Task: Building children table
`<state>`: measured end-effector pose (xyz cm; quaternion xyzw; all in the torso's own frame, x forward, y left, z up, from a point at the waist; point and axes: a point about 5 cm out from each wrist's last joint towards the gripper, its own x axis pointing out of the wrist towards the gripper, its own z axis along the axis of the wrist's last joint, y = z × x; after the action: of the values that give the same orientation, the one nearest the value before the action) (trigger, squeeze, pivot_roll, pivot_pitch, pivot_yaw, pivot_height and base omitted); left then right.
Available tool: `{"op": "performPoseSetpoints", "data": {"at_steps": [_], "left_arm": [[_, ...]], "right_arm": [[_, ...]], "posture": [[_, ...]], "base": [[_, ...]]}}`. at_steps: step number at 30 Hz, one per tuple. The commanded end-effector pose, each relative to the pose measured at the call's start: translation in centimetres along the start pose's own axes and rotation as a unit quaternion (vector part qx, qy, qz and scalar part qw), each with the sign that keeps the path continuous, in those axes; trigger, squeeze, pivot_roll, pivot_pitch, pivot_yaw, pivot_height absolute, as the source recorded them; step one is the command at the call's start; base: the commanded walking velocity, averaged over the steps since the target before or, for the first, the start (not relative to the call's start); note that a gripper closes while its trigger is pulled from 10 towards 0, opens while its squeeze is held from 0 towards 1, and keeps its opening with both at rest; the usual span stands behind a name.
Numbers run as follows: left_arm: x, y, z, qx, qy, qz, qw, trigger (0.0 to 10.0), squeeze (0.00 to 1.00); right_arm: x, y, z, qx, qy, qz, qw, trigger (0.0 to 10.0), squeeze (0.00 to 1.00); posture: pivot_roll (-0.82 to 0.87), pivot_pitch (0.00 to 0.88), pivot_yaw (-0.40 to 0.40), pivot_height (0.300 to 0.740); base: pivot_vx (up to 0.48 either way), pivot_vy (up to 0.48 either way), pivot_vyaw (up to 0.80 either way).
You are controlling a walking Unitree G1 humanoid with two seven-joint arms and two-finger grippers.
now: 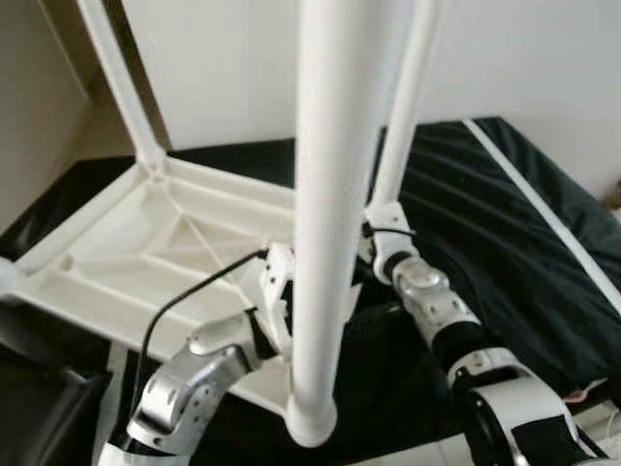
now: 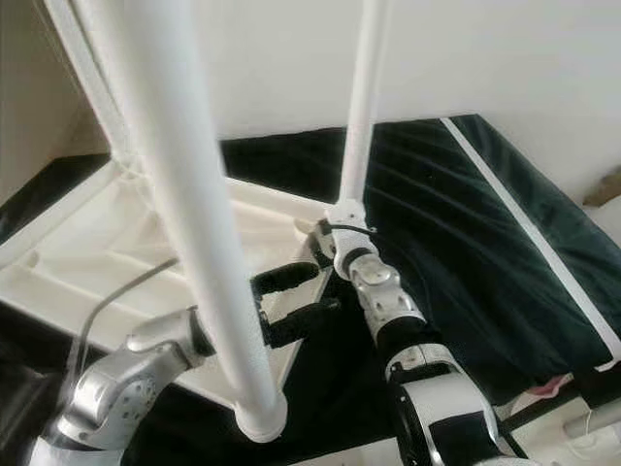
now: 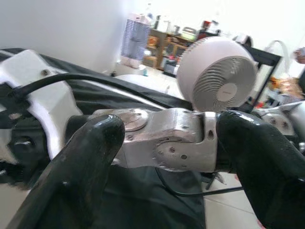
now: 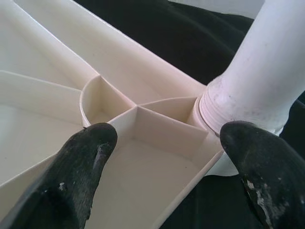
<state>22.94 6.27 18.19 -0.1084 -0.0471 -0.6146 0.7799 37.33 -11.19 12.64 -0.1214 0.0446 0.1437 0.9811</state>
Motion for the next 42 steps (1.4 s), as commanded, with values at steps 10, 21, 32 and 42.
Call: {"op": "performPoseSetpoints", "data": {"at_steps": [10,21,32,42], "left_arm": [[-2.6,1.8,-0.1,0.039,0.036,0.067,0.996,10.0,0.0],[-7.9,2.7,-0.8,0.094,0.161,0.062,0.981,10.0,0.0],[-11.8,3.5,-0.3,0.142,0.239,0.071,0.958,10.0,0.0],[-14.1,5.8,-1.0,0.223,0.331,0.135,0.907,10.0,0.0]], "right_arm": [[-2.7,-5.3,-0.1,0.021,-0.064,-0.13,0.989,10.0,0.0],[-9.0,-4.9,-2.7,0.084,-0.108,-0.154,0.979,10.0,0.0],[-10.8,-5.2,-3.7,0.079,-0.087,-0.152,0.981,10.0,0.0],[-10.9,-5.0,-3.1,0.082,-0.085,-0.141,0.983,10.0,0.0]], "posture": [[0.02,0.025,0.0,0.74],[0.01,0.027,0.012,0.74],[0.01,0.012,0.013,0.74],[0.02,0.002,-0.002,0.74]], "base": [[0.0,0.0,0.0],[0.0,0.0,0.0],[0.0,0.0,0.0],[0.0,0.0,0.0]]}}
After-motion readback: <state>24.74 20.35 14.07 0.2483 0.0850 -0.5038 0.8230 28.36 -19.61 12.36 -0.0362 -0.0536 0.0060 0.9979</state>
